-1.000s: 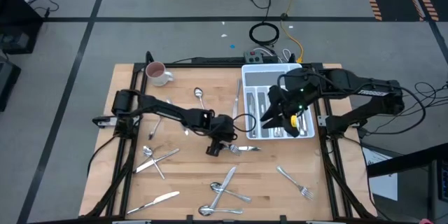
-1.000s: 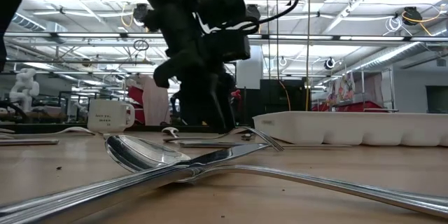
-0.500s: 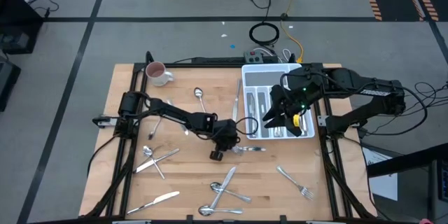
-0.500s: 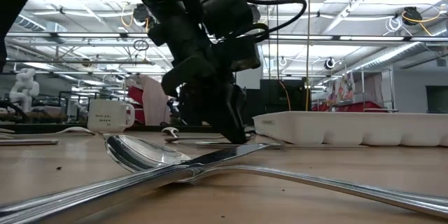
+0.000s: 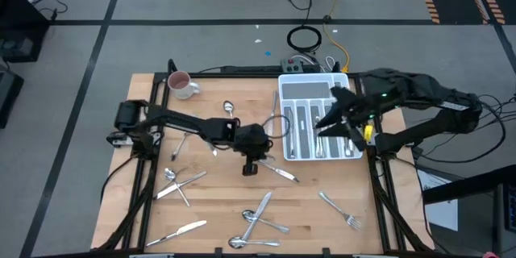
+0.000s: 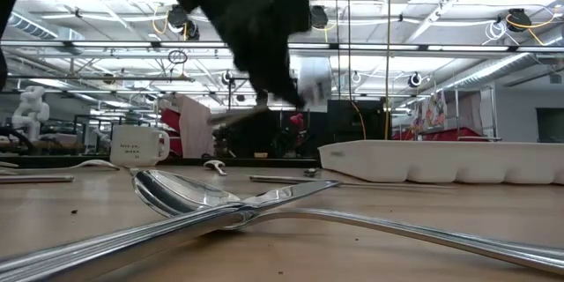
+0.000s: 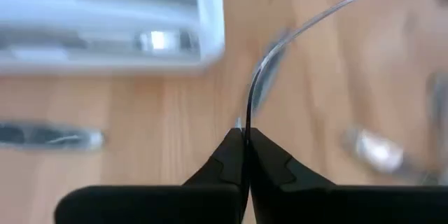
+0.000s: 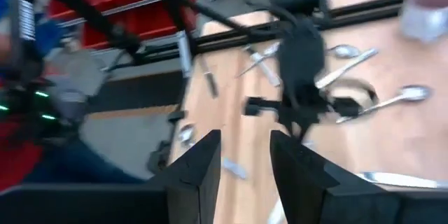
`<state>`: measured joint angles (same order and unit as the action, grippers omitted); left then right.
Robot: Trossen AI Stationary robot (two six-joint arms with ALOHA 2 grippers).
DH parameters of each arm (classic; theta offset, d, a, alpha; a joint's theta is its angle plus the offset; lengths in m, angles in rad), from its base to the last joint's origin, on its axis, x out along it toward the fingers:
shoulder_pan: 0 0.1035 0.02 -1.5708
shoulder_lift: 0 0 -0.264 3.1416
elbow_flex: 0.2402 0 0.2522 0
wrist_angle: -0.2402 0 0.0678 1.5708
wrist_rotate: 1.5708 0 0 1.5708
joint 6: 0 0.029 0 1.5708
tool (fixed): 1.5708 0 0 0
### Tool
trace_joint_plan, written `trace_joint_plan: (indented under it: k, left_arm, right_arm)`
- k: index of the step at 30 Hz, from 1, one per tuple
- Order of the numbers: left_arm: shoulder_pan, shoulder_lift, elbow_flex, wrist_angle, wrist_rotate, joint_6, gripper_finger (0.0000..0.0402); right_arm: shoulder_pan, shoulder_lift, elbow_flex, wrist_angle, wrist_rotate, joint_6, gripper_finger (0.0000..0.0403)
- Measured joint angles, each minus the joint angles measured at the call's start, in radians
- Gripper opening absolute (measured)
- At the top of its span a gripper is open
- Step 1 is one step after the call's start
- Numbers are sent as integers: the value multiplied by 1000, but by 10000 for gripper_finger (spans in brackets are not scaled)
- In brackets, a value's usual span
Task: Sort silverware
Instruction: Put the middle fork in the right section of the silverware tray
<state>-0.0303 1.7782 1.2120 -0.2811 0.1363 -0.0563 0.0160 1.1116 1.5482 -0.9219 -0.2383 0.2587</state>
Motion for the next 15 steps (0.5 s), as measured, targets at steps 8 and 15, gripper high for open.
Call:
trace_joint_plan:
  k: [8, 15]
  left_arm:
    - [26, -224, 1, 281, -44, -308, 7]
    - [32, -307, 3, 698, -57, -432, 7]
  right_arm:
    - [40, -44, 0, 10, 371, -186, 114]
    - [45, 30, 0, 149, 393, -304, 114]
